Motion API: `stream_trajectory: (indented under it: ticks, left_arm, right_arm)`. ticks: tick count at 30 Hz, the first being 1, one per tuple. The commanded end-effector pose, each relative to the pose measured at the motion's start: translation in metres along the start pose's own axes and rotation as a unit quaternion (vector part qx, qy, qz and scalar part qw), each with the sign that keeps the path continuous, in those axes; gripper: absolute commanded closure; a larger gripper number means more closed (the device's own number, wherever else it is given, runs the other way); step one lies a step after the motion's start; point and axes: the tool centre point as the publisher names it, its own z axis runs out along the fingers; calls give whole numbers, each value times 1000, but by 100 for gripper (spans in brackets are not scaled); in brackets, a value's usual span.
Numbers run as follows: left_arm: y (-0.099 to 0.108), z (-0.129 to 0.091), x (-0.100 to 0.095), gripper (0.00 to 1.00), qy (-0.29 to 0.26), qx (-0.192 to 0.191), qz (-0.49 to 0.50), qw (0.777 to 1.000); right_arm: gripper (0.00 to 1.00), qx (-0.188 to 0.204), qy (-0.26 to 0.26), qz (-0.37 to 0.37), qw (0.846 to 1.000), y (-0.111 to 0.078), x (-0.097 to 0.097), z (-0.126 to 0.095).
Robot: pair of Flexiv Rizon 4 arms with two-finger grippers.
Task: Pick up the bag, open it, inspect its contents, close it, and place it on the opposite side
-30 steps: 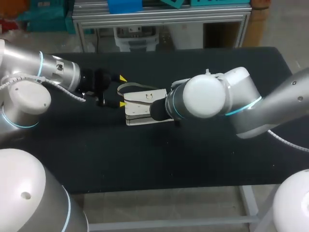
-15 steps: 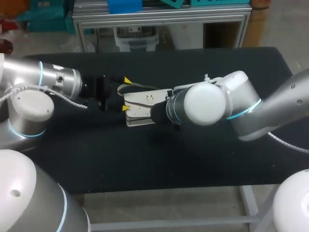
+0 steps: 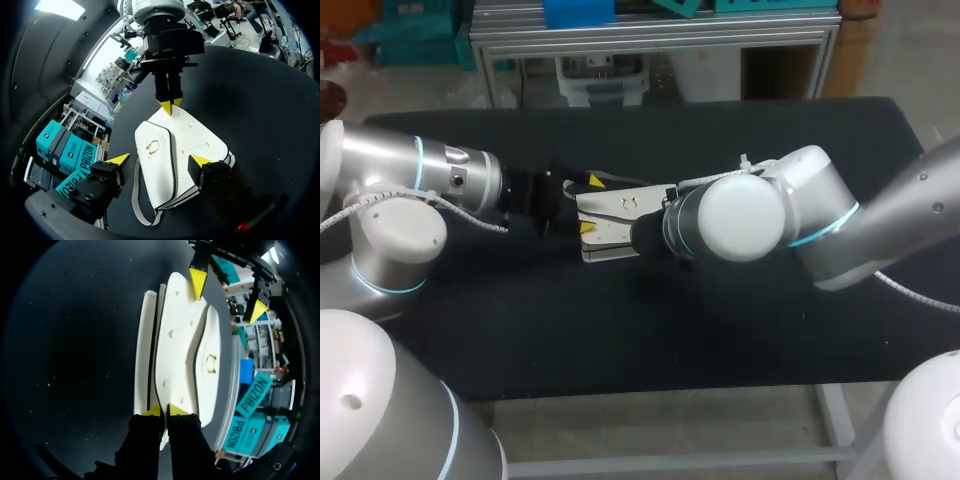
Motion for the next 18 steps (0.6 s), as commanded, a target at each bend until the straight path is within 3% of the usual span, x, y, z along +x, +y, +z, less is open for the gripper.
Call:
stream_trajectory:
  ticks: [1, 10, 15, 18]
  left_arm:
    - [2, 15, -4, 29, 5, -3, 2, 1000]
    - [2, 32, 6, 36, 11, -11, 47, 999]
    - [3, 40, 8, 54, -5, -20, 79, 997]
    - [4, 43, 4, 59, -13, -28, 92, 995]
  right_arm:
    - [100, 0, -2, 0, 1000, 0, 5, 4]
    - [100, 0, -2, 0, 1000, 0, 5, 4]
    - [100, 0, -2, 0, 1000, 0, 5, 4]
    - [100, 0, -2, 0, 1000, 0, 5, 4]
